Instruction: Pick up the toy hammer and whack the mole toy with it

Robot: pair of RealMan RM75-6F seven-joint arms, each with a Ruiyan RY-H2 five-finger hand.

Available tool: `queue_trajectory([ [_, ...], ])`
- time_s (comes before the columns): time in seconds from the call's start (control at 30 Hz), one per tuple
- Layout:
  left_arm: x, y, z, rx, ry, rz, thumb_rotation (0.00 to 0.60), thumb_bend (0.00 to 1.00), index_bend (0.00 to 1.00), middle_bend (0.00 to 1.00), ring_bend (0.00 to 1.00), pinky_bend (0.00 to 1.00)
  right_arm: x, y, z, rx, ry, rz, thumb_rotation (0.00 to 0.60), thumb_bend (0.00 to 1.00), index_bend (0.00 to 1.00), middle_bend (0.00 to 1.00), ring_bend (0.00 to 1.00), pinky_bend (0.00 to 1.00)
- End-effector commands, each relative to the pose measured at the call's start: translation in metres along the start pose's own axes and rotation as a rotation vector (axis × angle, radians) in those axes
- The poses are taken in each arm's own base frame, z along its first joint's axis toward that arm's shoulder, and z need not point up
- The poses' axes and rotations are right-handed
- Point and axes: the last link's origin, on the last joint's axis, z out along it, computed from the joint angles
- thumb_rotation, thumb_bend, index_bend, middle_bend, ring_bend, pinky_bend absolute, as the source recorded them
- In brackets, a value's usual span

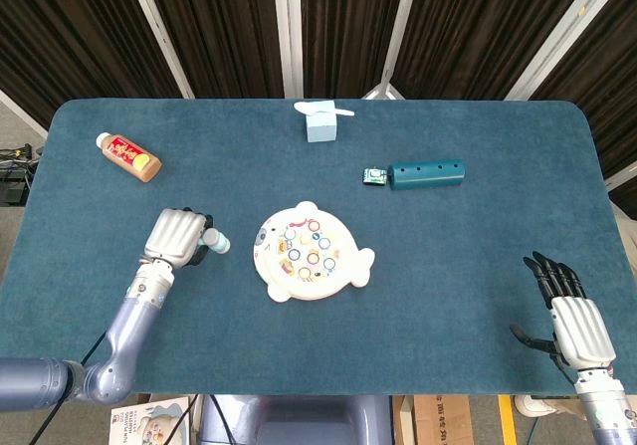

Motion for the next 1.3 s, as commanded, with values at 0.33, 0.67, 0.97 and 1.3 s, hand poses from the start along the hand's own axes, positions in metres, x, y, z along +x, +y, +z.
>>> queue_trajectory([
  [0.33,-0.038,-0.01,-0.003,-0.004,-0.044,-0.006,0.6,0.62,0.66,0.53,0.38,0.47,0.0,0.0,0.0,0.001,-0.001,0.0,0.6,0.21,0.0,0.0,0.0,0.0],
  [0.67,-0.053,-0.01,0.002,0.007,-0.056,-0.005,0.6,0.62,0.65,0.52,0.38,0.47,-0.001,0.0,0.0,0.003,-0.002,-0.001,0.6,0.21,0.0,0.0,0.0,0.0],
  [0.97,-0.057,-0.012,0.003,0.01,-0.064,-0.004,0.6,0.58,0.6,0.51,0.38,0.47,-0.001,-0.001,0.001,0.004,-0.001,-0.003,0.6,0.21,0.0,0.0,0.0,0.0],
  [1.3,-0.056,-0.015,0.002,0.014,-0.069,-0.005,0.6,0.47,0.54,0.48,0.35,0.45,-0.001,-0.001,0.001,0.007,0.0,-0.005,0.6,0.21,0.0,0.0,0.0,0.0],
])
